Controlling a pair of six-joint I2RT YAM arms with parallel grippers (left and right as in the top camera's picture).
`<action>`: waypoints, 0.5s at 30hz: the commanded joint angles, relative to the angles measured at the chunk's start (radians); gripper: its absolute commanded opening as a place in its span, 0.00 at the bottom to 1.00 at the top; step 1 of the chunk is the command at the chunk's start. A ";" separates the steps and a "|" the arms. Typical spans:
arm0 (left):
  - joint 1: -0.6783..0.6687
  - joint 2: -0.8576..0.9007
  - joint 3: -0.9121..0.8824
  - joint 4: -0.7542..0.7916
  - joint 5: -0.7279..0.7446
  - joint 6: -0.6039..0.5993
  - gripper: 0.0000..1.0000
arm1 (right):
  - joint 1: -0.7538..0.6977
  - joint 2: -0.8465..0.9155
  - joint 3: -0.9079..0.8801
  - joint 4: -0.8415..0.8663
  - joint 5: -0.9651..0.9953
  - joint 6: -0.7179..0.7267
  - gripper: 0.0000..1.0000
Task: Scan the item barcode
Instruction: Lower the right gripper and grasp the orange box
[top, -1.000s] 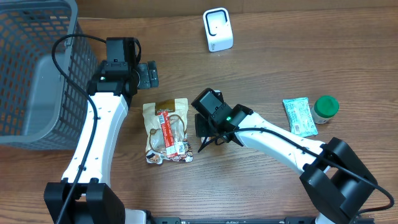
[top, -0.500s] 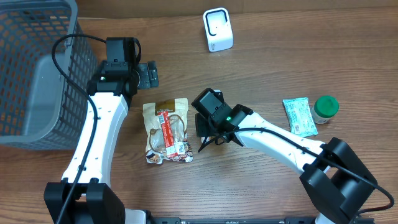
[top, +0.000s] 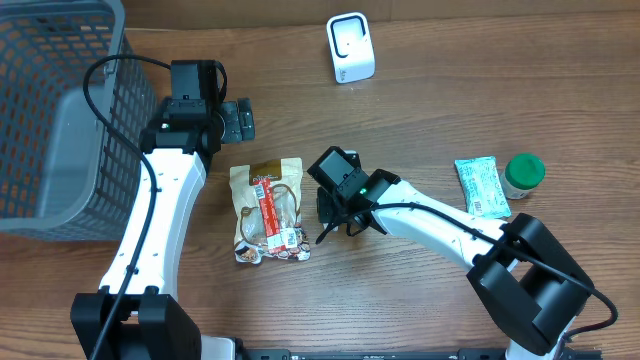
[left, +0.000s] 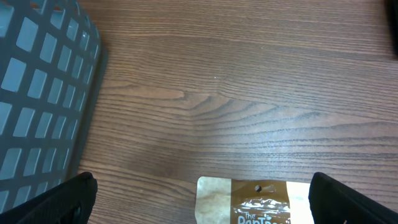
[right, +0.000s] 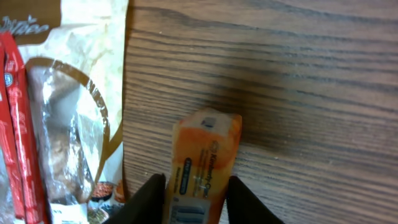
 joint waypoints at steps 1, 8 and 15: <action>0.000 0.000 0.010 0.003 -0.010 -0.006 1.00 | 0.003 0.004 -0.004 0.002 0.014 0.005 0.25; 0.000 0.000 0.010 0.003 -0.010 -0.006 1.00 | -0.065 -0.065 0.043 -0.098 0.025 -0.092 0.19; 0.000 0.000 0.010 0.003 -0.010 -0.006 1.00 | -0.154 -0.097 0.043 -0.271 0.233 -0.181 0.19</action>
